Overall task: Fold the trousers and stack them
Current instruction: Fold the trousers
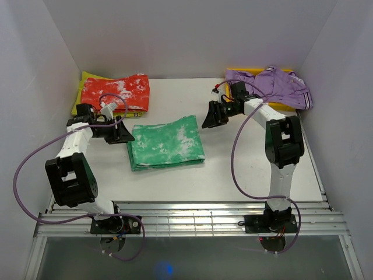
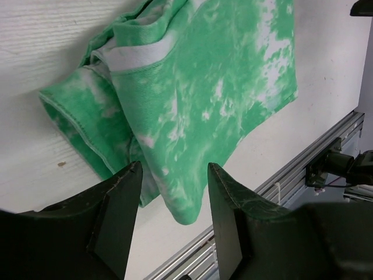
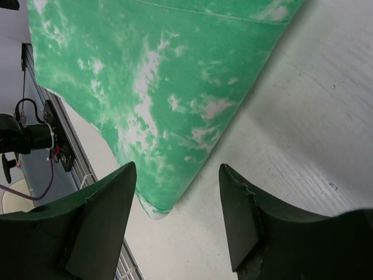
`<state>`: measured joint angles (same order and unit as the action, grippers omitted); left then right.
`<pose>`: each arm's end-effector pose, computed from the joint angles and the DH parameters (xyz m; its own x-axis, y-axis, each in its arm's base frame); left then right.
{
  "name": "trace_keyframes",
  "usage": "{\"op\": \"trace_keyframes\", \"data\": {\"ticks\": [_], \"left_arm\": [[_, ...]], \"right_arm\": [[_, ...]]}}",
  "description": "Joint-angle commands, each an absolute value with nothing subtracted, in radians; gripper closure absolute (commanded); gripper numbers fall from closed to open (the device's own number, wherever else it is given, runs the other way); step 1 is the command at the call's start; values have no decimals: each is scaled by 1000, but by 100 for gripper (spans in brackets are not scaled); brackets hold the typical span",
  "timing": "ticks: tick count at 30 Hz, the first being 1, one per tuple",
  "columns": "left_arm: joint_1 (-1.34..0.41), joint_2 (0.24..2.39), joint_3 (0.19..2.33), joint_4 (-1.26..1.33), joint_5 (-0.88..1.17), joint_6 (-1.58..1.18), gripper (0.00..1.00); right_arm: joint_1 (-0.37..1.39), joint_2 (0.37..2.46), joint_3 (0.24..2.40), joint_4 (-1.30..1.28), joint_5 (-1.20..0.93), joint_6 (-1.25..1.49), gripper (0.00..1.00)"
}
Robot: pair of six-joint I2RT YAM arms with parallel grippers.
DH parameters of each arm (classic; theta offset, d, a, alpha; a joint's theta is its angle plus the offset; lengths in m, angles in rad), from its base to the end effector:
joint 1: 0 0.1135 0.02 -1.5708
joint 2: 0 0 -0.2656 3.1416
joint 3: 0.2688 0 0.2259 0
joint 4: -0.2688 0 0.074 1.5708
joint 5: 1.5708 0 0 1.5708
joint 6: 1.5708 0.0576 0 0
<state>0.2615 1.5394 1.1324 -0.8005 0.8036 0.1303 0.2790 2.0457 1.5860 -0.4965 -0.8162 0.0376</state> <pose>0.2773 0.0313 0.2413 -0.8865 -0.1439 -0.4398 0.1844 0.7618 -0.6210 0.4005 0.1584 0.2142 -0.8071 -0.2044 -0.5538 -0.5625 0.5509 0.6165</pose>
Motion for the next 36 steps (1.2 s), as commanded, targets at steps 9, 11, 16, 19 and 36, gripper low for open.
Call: {"op": "trace_keyframes", "data": {"ticks": [9, 11, 16, 19, 36], "left_arm": [[216, 1552, 1111, -801, 730, 69, 42], [215, 1552, 1109, -804, 744, 74, 42], [215, 1555, 1115, -819, 795, 86, 42], [213, 1566, 1123, -818, 807, 84, 43], [166, 1629, 1166, -805, 756, 50, 85]], "right_arm": [[325, 2201, 1535, -347, -911, 55, 36], [324, 2241, 1564, -344, -940, 58, 32], [327, 2309, 1556, -188, -1073, 190, 36], [331, 2339, 1537, -111, -1112, 261, 51], [330, 2156, 1379, 40, -976, 370, 92]]}}
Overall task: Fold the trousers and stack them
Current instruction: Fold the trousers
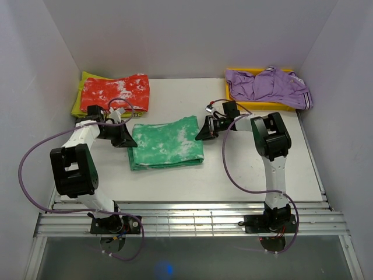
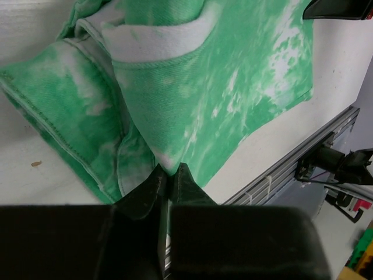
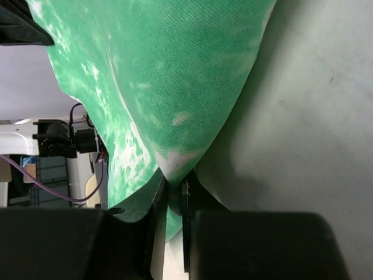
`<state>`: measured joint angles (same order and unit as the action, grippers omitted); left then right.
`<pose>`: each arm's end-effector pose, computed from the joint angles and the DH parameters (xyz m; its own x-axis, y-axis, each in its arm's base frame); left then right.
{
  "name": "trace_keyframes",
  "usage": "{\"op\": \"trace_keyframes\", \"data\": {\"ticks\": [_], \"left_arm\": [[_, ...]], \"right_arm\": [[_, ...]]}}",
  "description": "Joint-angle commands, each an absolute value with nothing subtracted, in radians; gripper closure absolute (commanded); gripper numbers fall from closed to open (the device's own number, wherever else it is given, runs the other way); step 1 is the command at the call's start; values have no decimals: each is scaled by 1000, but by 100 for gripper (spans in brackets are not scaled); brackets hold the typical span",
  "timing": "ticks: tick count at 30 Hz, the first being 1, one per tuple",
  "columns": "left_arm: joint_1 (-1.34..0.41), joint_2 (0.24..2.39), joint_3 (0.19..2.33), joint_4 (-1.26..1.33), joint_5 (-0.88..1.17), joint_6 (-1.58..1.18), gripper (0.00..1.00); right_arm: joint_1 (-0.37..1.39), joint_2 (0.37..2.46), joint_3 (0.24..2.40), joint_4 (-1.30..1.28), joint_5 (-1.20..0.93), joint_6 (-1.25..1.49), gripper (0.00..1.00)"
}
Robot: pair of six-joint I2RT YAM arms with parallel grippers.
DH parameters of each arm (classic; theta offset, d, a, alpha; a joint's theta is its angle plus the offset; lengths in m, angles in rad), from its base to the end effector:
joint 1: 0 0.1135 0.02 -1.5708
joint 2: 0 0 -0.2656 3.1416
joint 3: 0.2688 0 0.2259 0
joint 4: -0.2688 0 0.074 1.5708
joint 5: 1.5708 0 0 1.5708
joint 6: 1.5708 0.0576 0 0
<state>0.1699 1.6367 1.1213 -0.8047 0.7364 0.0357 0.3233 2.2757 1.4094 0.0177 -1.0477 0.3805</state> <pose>0.2879 0.0101 0.2104 -0.9528 -0.1366 -0.2711 0.0730 0.7638 -0.6414 0.4078 0.1893 0.1116 -0.9212 -0.1130 -0.3724 -0.3873 0.3594 0.8490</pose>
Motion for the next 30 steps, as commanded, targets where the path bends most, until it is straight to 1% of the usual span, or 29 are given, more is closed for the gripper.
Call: {"op": "trace_keyframes", "data": {"ticks": [1, 2, 3, 4, 6, 7, 8, 9, 10, 11, 14, 16, 17, 18, 21, 25, 28, 29, 30], "left_arm": [[164, 1611, 1176, -811, 778, 58, 93], [166, 1595, 1195, -811, 835, 64, 100], [166, 1580, 1203, -810, 871, 67, 100], [170, 1550, 1206, -811, 914, 69, 100], [179, 1522, 1195, -811, 1006, 55, 100], [199, 1511, 1178, -811, 1029, 51, 100], [215, 1500, 1154, -807, 1049, 49, 100], [233, 1503, 1094, -807, 1081, 52, 100], [276, 1509, 1060, -807, 1084, 83, 100], [299, 1535, 1025, -798, 1088, 90, 100], [360, 1617, 907, -695, 1080, 81, 100], [399, 1730, 890, -620, 1060, 95, 100], [409, 1768, 884, -595, 1057, 77, 100], [416, 1855, 891, -604, 1022, 86, 100], [417, 1987, 946, -626, 985, 104, 100], [420, 2051, 1022, -641, 856, 118, 100], [419, 2059, 1068, -655, 818, 130, 100], [419, 2057, 1081, -660, 805, 133, 99], [419, 2053, 1107, -663, 798, 140, 96]], "right_arm": [[330, 2134, 1368, 28, -942, 365, 92], [330, 2116, 1361, 14, -924, 344, 92], [330, 2082, 1361, -1, -904, 327, 90], [330, 2069, 1365, -73, -870, 313, 72], [330, 2050, 1403, -144, -833, 255, 57], [330, 2046, 1419, -182, -784, 233, 41], [330, 2045, 1437, -260, -761, 207, 38], [328, 2037, 1454, -290, -738, 169, 35], [327, 2031, 1474, -310, -701, 154, 29], [327, 2023, 1480, -331, -681, 143, 27], [328, 2005, 1518, -357, -661, 95, 25], [331, 2011, 1558, -360, -719, 68, 28], [334, 2016, 1575, -360, -738, 66, 28], [344, 2032, 1592, -367, -786, 63, 28], [376, 2083, 1686, -400, -857, 44, 29], [429, 2143, 1752, -384, -985, 80, 30], [472, 2183, 1747, -365, -1048, 106, 30], [480, 2193, 1743, -373, -1051, 97, 30], [486, 2209, 1712, -376, -1048, 69, 29]]}}
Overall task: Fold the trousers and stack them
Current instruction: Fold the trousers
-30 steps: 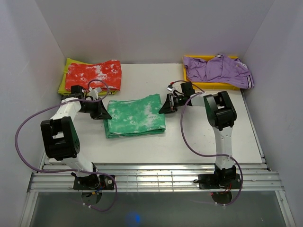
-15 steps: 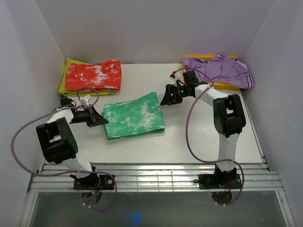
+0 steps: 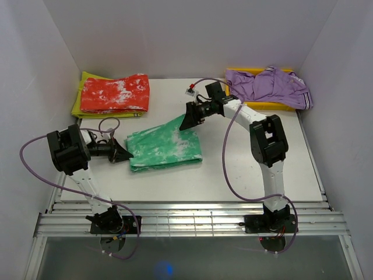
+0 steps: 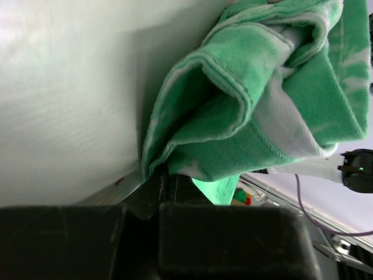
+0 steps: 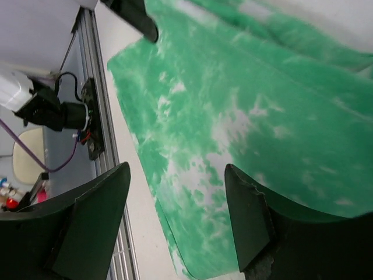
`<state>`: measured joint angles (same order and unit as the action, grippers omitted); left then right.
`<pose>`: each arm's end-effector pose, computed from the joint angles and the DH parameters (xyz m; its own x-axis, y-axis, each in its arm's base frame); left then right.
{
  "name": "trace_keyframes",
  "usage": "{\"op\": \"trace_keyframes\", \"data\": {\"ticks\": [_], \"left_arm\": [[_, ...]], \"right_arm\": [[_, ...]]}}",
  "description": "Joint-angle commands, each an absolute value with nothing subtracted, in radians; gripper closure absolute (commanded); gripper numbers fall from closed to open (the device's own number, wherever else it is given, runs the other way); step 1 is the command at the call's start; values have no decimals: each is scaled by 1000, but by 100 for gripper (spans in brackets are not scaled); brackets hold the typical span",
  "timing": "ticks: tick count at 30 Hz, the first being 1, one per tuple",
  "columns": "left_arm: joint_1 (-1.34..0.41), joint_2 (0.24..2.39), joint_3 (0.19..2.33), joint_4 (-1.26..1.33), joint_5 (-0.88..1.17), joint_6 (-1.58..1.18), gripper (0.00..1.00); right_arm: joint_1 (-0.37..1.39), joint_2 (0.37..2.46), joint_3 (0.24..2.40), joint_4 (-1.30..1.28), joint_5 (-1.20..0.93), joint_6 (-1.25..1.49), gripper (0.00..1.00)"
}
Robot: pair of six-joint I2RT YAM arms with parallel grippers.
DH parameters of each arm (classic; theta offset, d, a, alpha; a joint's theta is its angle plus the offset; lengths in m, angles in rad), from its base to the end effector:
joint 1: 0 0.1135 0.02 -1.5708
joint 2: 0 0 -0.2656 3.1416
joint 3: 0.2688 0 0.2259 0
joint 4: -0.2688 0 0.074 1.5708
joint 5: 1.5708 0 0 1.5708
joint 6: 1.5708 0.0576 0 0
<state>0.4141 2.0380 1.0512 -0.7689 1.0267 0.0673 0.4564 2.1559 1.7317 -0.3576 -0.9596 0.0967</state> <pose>0.2859 0.0718 0.1000 -0.9215 -0.3670 0.1269 -0.2910 0.4363 -0.8515 0.3974 0.2476 0.2245 -0.7043 -0.2840 -0.6506 -0.7099 0.2878 0.6428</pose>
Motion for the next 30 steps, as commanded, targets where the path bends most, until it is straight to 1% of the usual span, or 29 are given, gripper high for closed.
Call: {"op": "trace_keyframes", "data": {"ticks": [1, 3, 6, 7, 9, 10, 13, 14, 16, 18, 20, 22, 23, 24, 26, 27, 30], "left_arm": [[419, 2049, 1121, -663, 789, 143, 93], [420, 2054, 1169, -664, 759, 143, 88], [419, 2069, 1241, -696, 767, 155, 85], [419, 2066, 1256, -713, 790, 182, 78], [419, 2024, 1278, -776, 866, 230, 71], [419, 1999, 1290, -800, 882, 288, 64], [419, 1890, 1327, -914, 930, 371, 54], [420, 1864, 1334, -955, 937, 391, 42], [419, 1797, 1371, -989, 965, 394, 35], [417, 1764, 1397, -1031, 1003, 382, 33], [408, 1721, 1410, -1045, 1057, 365, 34], [387, 1697, 1399, -1054, 1095, 353, 39], [377, 1694, 1376, -1068, 1109, 351, 46], [356, 1695, 1358, -1072, 1118, 363, 51], [338, 1710, 1315, -1075, 1120, 377, 60], [321, 1718, 1272, -1077, 1120, 391, 67], [308, 1768, 1180, -1063, 1111, 414, 69]], "right_arm": [[486, 2215, 1688, -359, -1043, 58, 28], [486, 2230, 1639, -350, -1022, 26, 28], [491, 2243, 1583, -380, -997, -46, 27], [492, 2240, 1548, -379, -993, -55, 27], [495, 2226, 1525, -368, -997, -63, 26], [497, 2220, 1528, -371, -997, -66, 26], [497, 2180, 1563, -402, -1028, -72, 23], [495, 2151, 1592, -411, -1040, -69, 22], [497, 2126, 1632, -443, -1063, -49, 18], [497, 2099, 1693, -459, -1078, -29, 14], [497, 2076, 1723, -494, -1089, -14, 13], [499, 2060, 1701, -465, -1127, 29, 16], [506, 2050, 1683, -454, -1135, 73, 17], [511, 2046, 1640, -443, -1150, 93, 20], [528, 2043, 1589, -398, -1161, 127, 23], [535, 2043, 1538, -381, -1169, 158, 25], [560, 2048, 1454, -324, -1167, 201, 27]]}}
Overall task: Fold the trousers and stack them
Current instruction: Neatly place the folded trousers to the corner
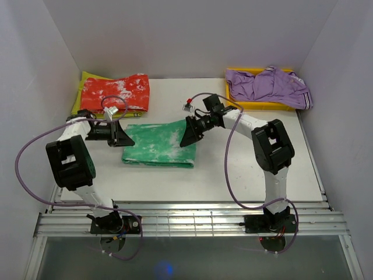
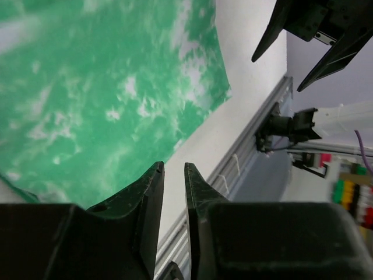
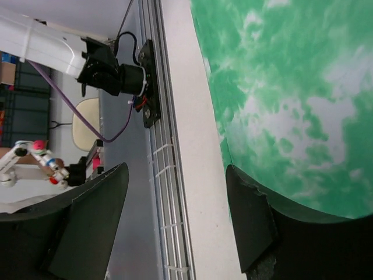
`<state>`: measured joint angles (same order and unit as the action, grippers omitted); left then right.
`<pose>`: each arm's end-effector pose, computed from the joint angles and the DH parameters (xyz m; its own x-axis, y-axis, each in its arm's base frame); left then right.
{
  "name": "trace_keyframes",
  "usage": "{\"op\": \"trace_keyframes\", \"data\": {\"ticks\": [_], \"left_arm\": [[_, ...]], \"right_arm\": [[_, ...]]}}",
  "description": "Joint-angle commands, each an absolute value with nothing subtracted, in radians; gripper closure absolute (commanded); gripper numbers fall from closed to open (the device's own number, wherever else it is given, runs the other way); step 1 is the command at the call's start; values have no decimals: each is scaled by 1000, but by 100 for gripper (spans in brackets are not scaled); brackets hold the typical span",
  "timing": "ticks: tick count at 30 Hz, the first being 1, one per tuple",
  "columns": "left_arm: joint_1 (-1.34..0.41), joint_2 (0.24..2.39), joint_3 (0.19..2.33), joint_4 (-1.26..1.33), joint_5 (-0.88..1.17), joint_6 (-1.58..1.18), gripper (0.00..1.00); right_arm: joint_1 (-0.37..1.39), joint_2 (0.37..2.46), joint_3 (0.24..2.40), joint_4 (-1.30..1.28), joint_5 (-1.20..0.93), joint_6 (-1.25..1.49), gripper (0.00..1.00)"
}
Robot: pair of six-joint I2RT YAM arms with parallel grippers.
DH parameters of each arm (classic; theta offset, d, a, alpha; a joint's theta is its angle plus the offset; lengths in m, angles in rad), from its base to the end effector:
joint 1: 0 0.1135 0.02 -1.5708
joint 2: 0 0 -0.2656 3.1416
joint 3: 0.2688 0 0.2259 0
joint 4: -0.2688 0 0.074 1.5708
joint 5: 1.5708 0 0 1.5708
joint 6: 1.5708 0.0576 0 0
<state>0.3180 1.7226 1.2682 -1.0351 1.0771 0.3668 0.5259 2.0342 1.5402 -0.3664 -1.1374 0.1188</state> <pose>0.2917 0.0426 0.2334 -0.9125 -0.1215 -0.3906 0.2646 0.5528 -0.7902 0.3396 0.2575 0.2262 -0.7367 -0.3700 -0.5660 -0.6399 0.1108 0.7605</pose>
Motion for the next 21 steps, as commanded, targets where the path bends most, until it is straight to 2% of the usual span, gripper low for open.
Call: {"op": "trace_keyframes", "data": {"ticks": [1, 6, 11, 16, 21], "left_arm": [[313, 1782, 1151, -1046, 1092, 402, 71], [340, 1900, 1039, -868, 961, 293, 73], [345, 1948, 1092, -857, 899, 267, 69], [347, 1864, 1236, -1097, 1087, 526, 59], [319, 1795, 1391, -1043, 1215, 402, 51]], "right_arm": [[566, 2052, 1398, -318, -1158, 206, 27], [560, 2134, 1295, -296, -1037, 158, 23], [528, 2163, 1311, -368, -965, 33, 23], [514, 2089, 1472, -628, -1046, -156, 22], [506, 2063, 1722, -627, -1095, -65, 18]]}}
